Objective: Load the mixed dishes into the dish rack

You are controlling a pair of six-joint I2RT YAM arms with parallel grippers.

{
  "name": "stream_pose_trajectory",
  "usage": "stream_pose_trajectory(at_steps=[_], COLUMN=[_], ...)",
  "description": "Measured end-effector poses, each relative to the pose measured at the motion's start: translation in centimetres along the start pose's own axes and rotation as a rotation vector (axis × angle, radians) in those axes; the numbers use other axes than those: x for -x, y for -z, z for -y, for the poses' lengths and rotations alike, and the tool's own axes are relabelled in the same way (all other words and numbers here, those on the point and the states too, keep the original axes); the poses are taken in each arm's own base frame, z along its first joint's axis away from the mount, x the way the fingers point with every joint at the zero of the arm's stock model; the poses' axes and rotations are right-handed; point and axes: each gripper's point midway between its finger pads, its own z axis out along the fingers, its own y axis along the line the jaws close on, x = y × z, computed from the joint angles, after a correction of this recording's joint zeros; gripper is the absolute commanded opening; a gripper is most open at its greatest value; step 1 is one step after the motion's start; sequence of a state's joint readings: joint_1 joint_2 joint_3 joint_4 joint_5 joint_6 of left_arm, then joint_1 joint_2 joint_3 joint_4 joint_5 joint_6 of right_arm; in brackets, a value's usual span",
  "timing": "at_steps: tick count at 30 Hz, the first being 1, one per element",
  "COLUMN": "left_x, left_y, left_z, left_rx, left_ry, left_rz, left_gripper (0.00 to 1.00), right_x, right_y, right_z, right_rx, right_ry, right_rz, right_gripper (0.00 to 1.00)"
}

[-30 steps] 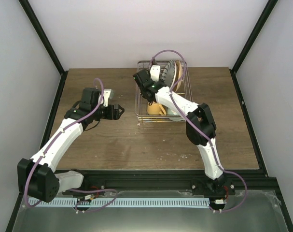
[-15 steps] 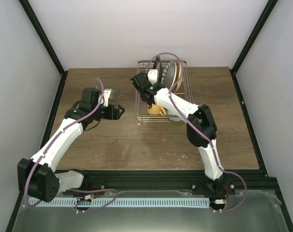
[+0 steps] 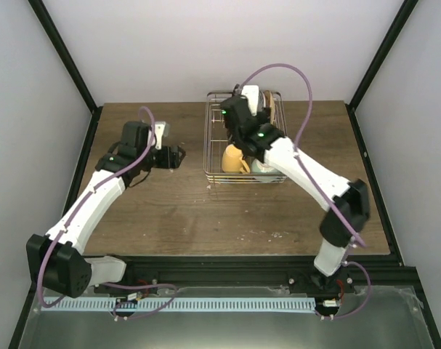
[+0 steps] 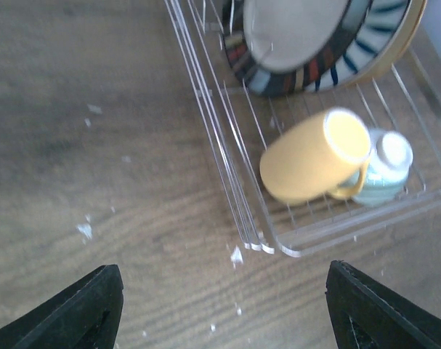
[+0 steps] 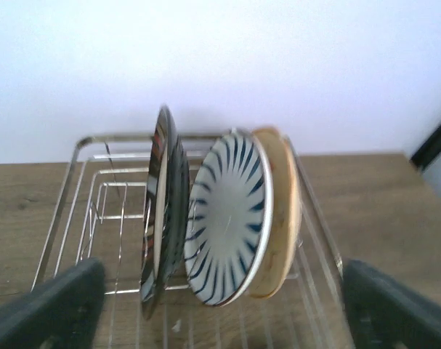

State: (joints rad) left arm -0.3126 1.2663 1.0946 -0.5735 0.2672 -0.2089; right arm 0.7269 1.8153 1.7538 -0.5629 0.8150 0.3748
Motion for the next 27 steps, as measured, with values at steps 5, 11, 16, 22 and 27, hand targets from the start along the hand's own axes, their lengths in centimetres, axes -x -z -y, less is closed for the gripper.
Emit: stream_pose_trajectory(at_steps=[5, 11, 16, 22, 27], left_x=[4.9, 8.1, 9.0, 10.0, 10.0], left_y=[1.6, 2.7, 2.6, 2.4, 2.3], left_z=[0.1, -1.1, -2.1, -2.9, -3.7], left_rx=[0.062, 0.170, 0.230, 0.265, 0.298], left_ry=[-0.022, -0.020, -0.001, 0.029, 0.038], left_rz=[0.114, 0.197, 0.229, 0.273, 0.313], left_gripper=[0.79, 0.81, 0.83, 0.83, 0.86], right_x=[5.3, 6.3, -0.9, -6.3, -5.3], right_y=[3.8, 1.0, -4.3, -6.5, -6.8], right_z=[5.0, 13.7, 17.9, 17.0, 16.6], right_rx=[0.077, 0.011, -0.012, 0.027, 0.053], right_ry=[-0.104, -0.216, -0.263, -0.249, -0.243], right_rz=[0.138, 0.150, -0.032, -0.175, -0.130], right_gripper=[1.00, 1.00, 1.00, 1.00, 1.00])
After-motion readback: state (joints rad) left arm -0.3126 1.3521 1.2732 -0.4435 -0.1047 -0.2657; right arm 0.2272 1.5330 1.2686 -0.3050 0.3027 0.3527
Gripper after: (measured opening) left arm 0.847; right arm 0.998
